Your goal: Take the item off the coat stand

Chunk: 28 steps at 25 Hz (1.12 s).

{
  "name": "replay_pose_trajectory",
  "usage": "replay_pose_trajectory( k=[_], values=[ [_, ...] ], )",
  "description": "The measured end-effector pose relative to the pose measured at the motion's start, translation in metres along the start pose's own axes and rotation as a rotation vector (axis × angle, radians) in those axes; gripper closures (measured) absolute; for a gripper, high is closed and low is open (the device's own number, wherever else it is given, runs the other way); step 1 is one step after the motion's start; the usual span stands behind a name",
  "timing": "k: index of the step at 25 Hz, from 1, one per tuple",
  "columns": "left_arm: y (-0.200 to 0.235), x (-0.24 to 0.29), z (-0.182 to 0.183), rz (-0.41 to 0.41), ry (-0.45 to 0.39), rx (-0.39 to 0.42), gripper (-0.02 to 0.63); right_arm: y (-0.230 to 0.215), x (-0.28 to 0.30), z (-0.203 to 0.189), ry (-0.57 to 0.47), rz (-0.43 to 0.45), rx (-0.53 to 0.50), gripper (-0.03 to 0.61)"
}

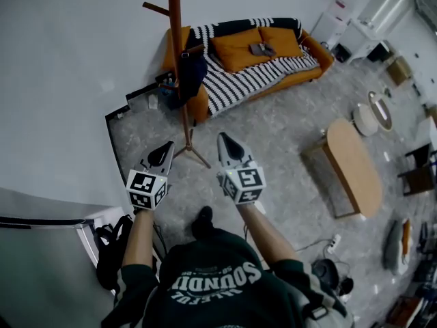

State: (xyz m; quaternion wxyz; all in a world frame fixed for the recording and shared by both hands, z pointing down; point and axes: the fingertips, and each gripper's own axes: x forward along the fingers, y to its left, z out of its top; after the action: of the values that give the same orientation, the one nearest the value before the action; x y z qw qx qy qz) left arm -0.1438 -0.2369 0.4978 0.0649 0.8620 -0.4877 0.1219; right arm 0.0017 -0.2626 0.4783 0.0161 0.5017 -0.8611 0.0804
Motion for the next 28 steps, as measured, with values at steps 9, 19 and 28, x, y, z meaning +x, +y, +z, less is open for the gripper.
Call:
replay_pose_trajectory(
  k=[9,19,28],
  values=[
    [-0.005,0.003,0.005,0.023,-0.022,-0.052,0.614,0.005,-0.008,0.011,0.000,0.034,-0.023,0.578],
    [-0.028,0.026,0.017,-0.058,-0.031,-0.055,0.614,-0.015,-0.025,0.012,0.034,-0.006,-0.020,0.577],
    [-0.035,0.027,0.021,-0.091,-0.026,-0.048,0.614,-0.017,-0.020,-0.002,0.095,-0.020,0.019,0.389]
  ],
)
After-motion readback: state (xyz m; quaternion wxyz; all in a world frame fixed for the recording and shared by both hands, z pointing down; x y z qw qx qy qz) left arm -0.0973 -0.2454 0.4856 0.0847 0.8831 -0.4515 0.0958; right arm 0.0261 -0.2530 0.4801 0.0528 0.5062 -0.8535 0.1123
